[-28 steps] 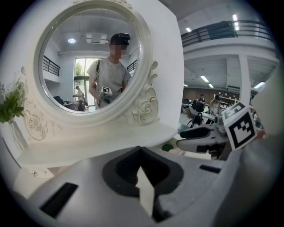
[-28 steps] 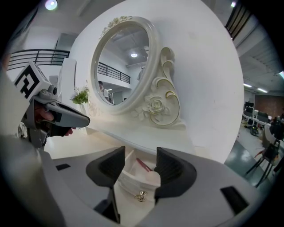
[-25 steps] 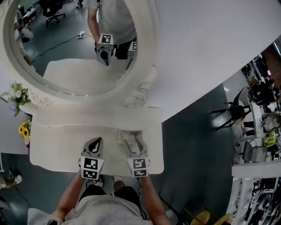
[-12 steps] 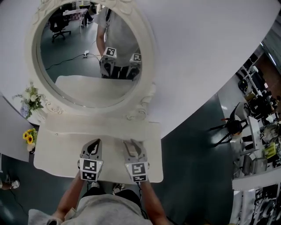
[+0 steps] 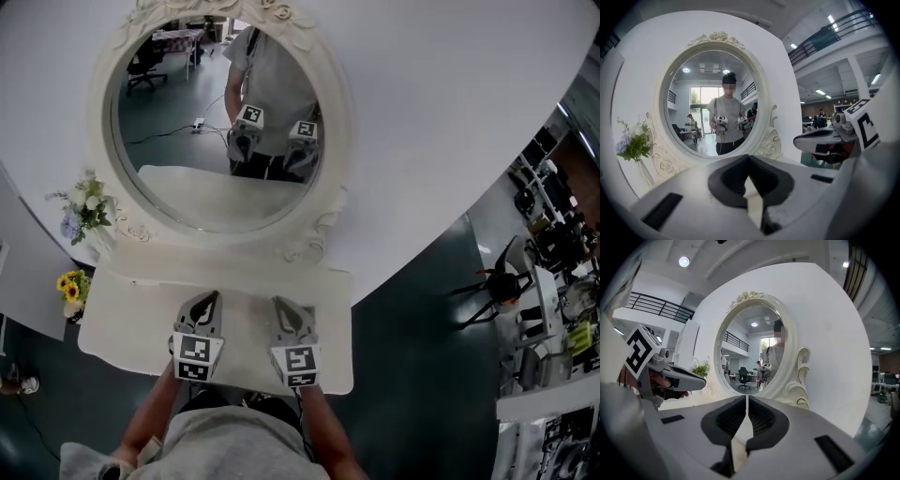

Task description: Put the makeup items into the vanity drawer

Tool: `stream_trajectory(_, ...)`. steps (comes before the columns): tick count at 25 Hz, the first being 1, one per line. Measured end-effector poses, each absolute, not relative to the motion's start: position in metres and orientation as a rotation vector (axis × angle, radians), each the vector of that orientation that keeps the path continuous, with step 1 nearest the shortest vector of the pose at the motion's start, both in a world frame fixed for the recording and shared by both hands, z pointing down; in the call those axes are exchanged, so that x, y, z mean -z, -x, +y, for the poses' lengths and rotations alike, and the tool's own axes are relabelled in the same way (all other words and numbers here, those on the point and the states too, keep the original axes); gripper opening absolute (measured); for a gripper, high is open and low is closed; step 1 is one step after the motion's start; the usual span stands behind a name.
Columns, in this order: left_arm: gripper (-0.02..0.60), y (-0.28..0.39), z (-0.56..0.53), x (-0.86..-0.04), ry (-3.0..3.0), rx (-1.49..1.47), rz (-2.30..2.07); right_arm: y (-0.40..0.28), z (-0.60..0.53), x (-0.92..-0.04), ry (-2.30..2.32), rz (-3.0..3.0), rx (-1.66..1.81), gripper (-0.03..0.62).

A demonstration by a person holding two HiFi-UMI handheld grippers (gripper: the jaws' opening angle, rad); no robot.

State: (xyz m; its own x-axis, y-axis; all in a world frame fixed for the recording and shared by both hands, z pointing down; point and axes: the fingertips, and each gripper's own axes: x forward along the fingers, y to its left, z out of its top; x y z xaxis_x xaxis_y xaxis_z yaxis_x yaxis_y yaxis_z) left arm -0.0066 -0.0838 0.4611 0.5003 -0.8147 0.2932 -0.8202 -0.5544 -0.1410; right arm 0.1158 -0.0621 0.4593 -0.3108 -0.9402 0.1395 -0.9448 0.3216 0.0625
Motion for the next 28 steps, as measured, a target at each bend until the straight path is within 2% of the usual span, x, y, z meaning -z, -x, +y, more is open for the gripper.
stream_trajectory(28, 0.0, 0.0107, -0.0812, -0.4621, -2.707, -0.522, -1.487, -0.1134, -0.0599, -0.4599, -1.734, -2.416, -0.038, 0.017)
